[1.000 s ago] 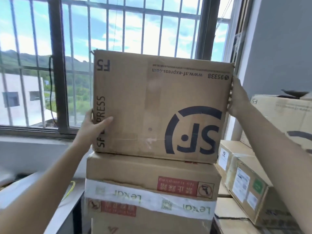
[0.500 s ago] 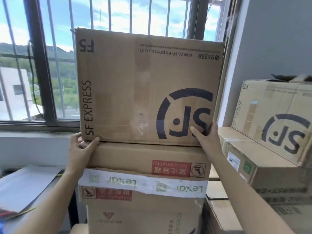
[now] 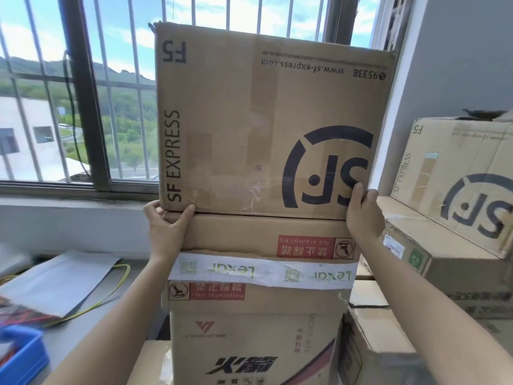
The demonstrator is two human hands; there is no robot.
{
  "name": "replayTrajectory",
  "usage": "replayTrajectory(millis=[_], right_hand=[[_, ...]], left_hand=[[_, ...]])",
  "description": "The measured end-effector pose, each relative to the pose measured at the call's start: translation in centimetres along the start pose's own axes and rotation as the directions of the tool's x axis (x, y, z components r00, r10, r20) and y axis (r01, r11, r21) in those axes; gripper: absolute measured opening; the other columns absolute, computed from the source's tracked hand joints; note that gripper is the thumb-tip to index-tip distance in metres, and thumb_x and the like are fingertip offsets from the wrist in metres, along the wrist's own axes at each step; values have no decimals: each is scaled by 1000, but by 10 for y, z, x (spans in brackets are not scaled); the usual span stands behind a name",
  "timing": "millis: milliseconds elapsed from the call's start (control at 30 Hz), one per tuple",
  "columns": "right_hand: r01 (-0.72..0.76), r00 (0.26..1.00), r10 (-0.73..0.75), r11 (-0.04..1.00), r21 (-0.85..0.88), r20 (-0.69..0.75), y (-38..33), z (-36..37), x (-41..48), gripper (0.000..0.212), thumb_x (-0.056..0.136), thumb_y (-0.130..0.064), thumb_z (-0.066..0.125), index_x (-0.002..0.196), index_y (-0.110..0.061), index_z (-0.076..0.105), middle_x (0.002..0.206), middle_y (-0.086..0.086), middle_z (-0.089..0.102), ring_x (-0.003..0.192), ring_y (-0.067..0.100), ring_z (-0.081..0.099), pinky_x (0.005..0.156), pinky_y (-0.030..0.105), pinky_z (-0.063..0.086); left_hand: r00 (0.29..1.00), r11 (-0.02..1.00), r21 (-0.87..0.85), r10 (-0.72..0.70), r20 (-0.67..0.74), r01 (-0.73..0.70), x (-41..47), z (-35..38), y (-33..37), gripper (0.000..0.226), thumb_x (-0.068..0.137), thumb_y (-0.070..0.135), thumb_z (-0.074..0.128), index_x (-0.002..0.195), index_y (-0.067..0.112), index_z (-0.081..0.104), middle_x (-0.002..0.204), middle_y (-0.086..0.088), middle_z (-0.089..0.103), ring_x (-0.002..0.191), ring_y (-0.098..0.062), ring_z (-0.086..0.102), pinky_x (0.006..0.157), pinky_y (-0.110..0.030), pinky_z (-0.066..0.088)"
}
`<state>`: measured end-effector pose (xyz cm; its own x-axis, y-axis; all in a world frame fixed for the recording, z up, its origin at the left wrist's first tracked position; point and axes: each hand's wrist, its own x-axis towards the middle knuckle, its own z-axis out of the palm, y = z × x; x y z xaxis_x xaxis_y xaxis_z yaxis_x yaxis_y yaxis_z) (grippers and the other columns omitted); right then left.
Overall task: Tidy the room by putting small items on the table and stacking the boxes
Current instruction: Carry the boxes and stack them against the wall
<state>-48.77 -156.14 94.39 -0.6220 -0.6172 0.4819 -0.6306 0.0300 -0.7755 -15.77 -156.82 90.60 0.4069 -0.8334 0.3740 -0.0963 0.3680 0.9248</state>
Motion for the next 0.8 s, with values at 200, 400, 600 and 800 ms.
replayTrajectory(millis=[200,400,600,800], right_hand=[[-12,999,14,999,43,-44,12,2,-16,39,99,-44,23,100,-8,37,92,8,51,81,26,46,69,35,33],[1,995,5,998,61,-99,22,3,-23,44,99,-44,27,114,-5,41,113,15,54,99,32,53,71,32,32],[-18,990,26,998,57,-136,24,1,-32,44,99,-43,27,119,-5,41,119,14,54,104,34,52,80,38,38],[27,988,-16,997,69,-151,23,1,-36,43,98,-41,33,122,-7,42,121,13,50,109,32,49,86,40,39]], left_hand=[[998,1000,-10,28,49,-27,-3,-8,2,48,84,25,67,113,23,29,113,-4,50,101,-17,52,85,-29,41],[994,996,-25,89,61,-88,-8,-15,-2,47,85,22,67,118,22,33,113,-3,51,99,-14,52,77,-17,43],[994,995,-49,91,63,-88,-12,-23,-10,59,84,22,68,132,12,34,120,-7,54,105,-17,54,90,-29,45],[992,991,-76,113,61,-108,-11,-26,-10,57,86,22,66,133,12,36,118,-5,54,100,-14,55,89,-27,45]])
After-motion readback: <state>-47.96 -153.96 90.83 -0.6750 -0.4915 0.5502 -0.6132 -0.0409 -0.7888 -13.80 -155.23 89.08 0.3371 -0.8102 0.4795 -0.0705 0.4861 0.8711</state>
